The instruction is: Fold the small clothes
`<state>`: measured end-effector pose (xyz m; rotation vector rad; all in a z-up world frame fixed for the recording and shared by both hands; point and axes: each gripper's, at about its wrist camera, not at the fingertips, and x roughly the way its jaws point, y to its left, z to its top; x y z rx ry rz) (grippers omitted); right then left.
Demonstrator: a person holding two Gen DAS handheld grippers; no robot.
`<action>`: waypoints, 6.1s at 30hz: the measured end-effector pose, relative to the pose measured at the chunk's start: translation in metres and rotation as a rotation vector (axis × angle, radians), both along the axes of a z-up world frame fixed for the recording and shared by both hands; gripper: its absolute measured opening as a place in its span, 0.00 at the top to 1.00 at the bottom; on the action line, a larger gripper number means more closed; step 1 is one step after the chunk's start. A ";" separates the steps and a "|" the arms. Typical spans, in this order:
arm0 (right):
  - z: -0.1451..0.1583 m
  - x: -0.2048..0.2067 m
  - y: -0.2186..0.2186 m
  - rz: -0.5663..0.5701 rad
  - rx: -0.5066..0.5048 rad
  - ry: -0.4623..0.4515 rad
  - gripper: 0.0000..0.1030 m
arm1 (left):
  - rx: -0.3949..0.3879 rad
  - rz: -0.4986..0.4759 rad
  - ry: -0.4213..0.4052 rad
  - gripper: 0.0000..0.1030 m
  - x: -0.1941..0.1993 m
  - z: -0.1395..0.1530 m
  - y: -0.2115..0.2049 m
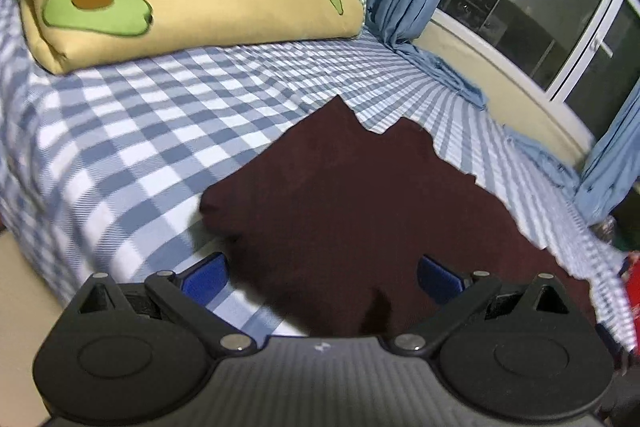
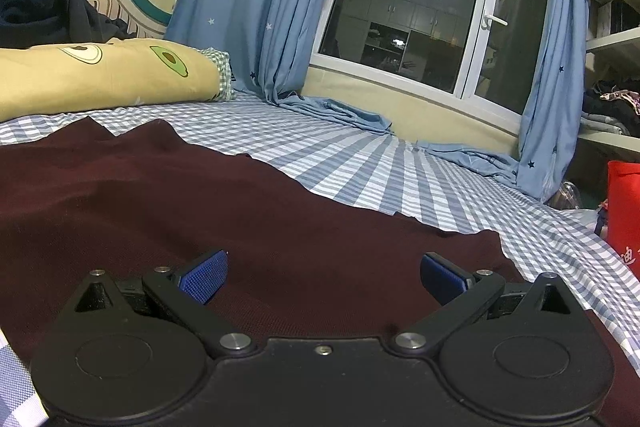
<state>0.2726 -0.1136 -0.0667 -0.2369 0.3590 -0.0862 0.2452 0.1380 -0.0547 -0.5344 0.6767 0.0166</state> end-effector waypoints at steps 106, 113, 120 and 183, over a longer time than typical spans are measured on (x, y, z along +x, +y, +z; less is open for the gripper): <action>0.049 -0.042 -0.213 0.055 0.922 0.074 0.95 | 0.698 -0.810 -0.411 0.93 -0.104 0.059 -0.279; 0.097 -0.061 -0.239 0.048 0.786 -0.044 0.95 | 0.665 -0.855 -0.471 0.93 -0.110 0.073 -0.311; 0.105 -0.095 -0.286 -0.065 0.751 -0.072 0.95 | 0.638 -0.958 -0.486 0.93 -0.120 0.073 -0.353; -0.007 -0.112 -0.258 -0.261 0.425 0.113 0.13 | 0.463 -0.587 -0.189 0.34 -0.054 0.012 -0.238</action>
